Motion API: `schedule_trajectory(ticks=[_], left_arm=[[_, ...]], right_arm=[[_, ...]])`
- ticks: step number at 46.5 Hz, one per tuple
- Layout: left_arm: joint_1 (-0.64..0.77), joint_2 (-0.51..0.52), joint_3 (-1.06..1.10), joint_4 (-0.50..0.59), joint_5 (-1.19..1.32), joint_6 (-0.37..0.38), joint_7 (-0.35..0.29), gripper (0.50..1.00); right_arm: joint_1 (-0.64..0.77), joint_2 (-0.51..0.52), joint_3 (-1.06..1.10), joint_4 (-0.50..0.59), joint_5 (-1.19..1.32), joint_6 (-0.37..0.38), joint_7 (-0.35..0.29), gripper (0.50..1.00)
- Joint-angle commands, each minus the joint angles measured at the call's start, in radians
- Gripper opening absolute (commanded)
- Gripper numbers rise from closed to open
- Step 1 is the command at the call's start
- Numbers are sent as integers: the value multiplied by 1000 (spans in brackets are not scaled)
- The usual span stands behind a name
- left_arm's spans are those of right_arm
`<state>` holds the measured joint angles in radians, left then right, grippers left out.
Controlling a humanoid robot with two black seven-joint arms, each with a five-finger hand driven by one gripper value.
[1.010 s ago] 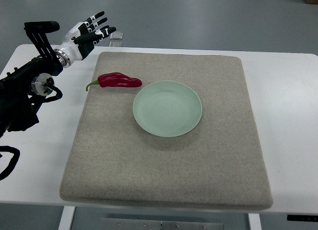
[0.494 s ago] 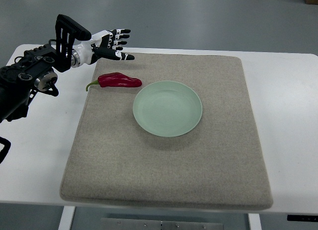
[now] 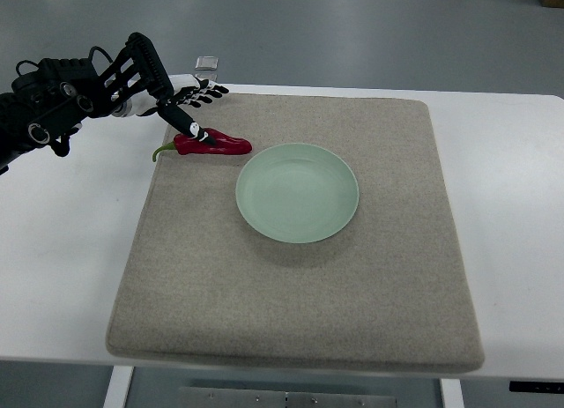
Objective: Place red pepper on plate with left hand
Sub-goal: 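Reach the left hand forward over the red chili pepper, then lower the left hand and close its fingers around the red pepper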
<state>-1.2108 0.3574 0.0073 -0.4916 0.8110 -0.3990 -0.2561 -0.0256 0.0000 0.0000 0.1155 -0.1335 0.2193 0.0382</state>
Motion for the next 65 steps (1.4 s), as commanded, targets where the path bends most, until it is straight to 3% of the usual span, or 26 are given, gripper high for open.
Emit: schedule_trajectory(ticks=[1,16,31,46,54,65], left_arm=[[-15,2,43,-4,33,0,-6,990],[-39,-3,54,-24,211,16,-51,984],[-35,-5,54,-76,390,89,-104,984],[-30,-5,54,-76,398,94,-106,990],[-30,-11,56,-70,401,97,-104,969],[-29,-15,57,-68,404,135,-101,885]], right_arm=[[1,0,0,0,0,0,0,928],[0,0,0,0,0,0,0,928],[0,0,0,0,0,0,-1,930],[0,0,0,0,0,0,-1,928],[1,0,0,0,0,0,0,928],[0,0,0,0,0,0,0,928]])
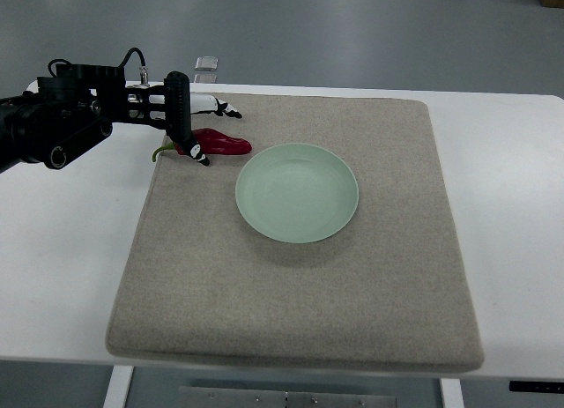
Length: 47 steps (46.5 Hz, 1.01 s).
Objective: Place red pepper on plate with left hand
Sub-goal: 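Lower the left hand and close its fingers around the red pepper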
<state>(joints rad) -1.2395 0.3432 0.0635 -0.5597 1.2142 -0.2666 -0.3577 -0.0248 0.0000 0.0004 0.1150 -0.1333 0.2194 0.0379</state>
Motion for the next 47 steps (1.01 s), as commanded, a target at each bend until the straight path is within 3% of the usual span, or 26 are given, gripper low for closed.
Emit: schedule_trajectory(ticks=[1,22,30,35,42,47], left_arm=[[0,-1,1,0,2,3,0,881],[3,-1,6,-5,7,-2,0,885],[3,-4,6,-5,8,-3,0,853],[3,-15,12,-3,10,-3,0,812],[0,-20,39,0,8,3,0,619],[-1,-24,41,0,8,3,0,593]], right_arm=[[0,0,0,0,0,-2,0,928],[-1,0,1,0,0,0,0,928],[-1,0,0,0,0,0,-1,928],[-1,0,0,0,0,0,0,928],[0,0,0,0,0,0,0,928],[0,0,0,0,0,0,-1,928]])
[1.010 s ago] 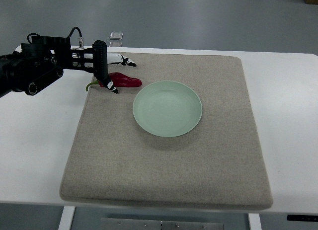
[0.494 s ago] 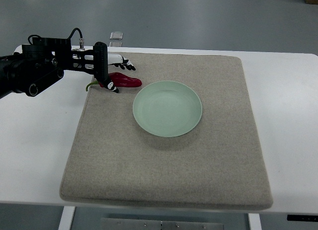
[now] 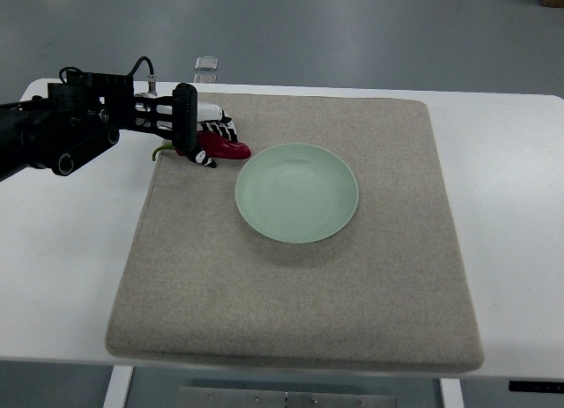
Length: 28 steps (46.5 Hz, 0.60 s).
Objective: Place red pepper on plate with left hand
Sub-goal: 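Lower the left hand and close its fingers around the red pepper, then carry the pepper with the left hand onto the green plate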
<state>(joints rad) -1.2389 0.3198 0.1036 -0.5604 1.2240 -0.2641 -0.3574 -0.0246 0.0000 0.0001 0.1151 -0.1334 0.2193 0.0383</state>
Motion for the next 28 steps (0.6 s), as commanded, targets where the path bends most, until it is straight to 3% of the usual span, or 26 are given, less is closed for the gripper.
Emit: schedule_trajectory(ticks=[1,10,28], left_arm=[[-2,-1,1,1,-1,0,0,593],[-10,-1,1,1,-6,0,0,500],[-30,-4,-10,-1,-14,5,0,500]], right_arm=[[-1,0,0,0,0,0,0,928],[-1,0,0,0,0,0,0,928],[0,0,0,0,0,0,0,928]])
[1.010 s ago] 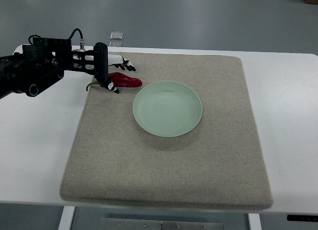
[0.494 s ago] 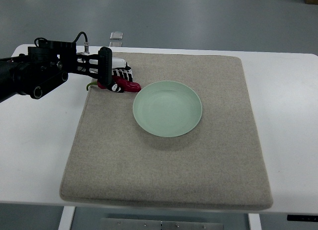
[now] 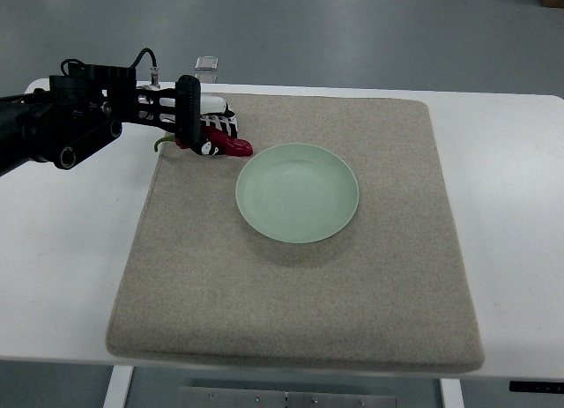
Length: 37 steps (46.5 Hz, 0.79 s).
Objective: Place red pepper on plate with left hand
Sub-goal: 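Carry the pepper with the left hand onto the green plate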
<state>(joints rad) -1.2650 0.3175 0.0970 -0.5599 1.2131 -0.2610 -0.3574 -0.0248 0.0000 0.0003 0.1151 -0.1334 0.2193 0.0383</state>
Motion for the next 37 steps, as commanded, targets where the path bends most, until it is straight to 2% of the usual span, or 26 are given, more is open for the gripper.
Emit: schedule_trajectory(ticks=[1,7,23,37], left_arm=[[-7,-1,-3,-3,-3,2,0,500],[-33,0,-10,-29,-7,19,-5,500],[-39,2,-13,-207,-1,120,-5,506],[-31,0,-13,-324,0,129,-2,512]], right_arm=[[0,0,0,0,1,0,-1,928],[0,0,0,0,0,0,0,928],[0,0,0,0,0,0,0,928],[0,0,0,0,0,0,0,928]])
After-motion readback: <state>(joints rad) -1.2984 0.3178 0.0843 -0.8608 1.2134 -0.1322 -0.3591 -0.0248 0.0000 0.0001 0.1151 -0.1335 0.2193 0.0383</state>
